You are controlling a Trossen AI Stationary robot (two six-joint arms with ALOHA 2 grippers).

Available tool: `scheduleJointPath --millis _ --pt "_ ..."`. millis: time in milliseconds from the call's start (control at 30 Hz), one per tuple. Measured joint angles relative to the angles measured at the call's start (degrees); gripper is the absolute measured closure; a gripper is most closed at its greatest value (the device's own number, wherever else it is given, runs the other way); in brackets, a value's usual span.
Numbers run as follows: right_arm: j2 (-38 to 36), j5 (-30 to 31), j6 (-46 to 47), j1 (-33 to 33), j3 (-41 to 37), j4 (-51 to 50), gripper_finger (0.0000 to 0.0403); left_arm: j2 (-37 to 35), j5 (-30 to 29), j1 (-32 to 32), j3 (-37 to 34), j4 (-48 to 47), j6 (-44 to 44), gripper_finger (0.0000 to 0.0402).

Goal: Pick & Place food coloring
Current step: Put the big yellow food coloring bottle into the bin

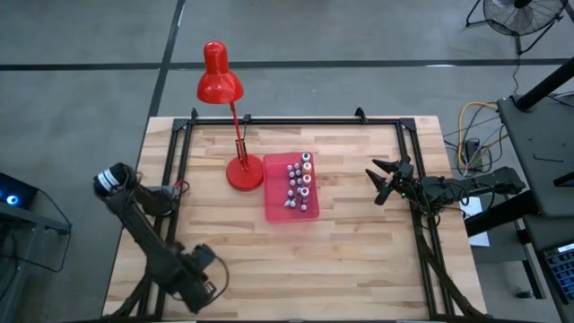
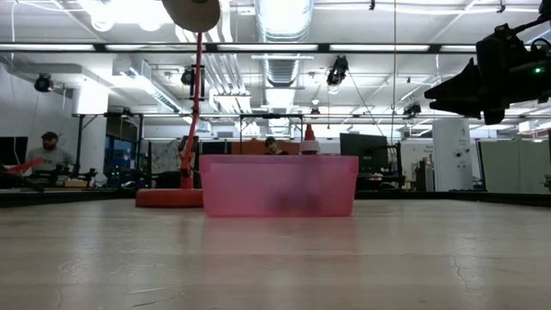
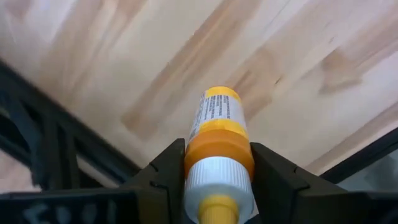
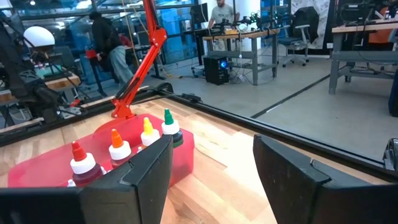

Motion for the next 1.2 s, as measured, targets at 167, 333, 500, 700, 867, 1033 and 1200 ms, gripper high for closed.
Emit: scheduleJointPath --millis 167,333,500,700,867,1033,1200 --pt "0.02 0.0 0.0 -0.02 0.0 0.0 0.0188 0.0 -2.01 6.14 2.39 -0.95 10.4 0.0281" --pt "0.01 -0.01 0.0 -0.01 -0.01 0.0 0.0188 0.0 -5.31 12.97 6.08 -2.57 20.85 0.0281" --pt "0.02 -0.02 0.0 -0.02 -0.02 0.0 0.0188 0.44 -7.53 21.01 11.88 -5.99 31.71 0.0281" --pt "0.02 0.0 0.08 -0.01 -0.02 0.0 0.0188 4.64 -8.99 31.56 22.21 -11.25 44.77 0.0281" --pt "0.02 0.0 0.07 -0.02 -0.02 0.0 0.0188 10.7 -9.09 39.68 31.59 -13.51 53.56 0.0281" --pt "0.02 0.0 0.06 -0.02 -0.02 0.0 0.0188 18.34 -9.44 45.28 42.18 -16.95 60.26 0.0281" --pt "0.02 -0.02 0.03 -0.01 -0.01 0.0 0.0188 25.75 -9.57 48.32 50.93 -18.89 64.04 0.0281"
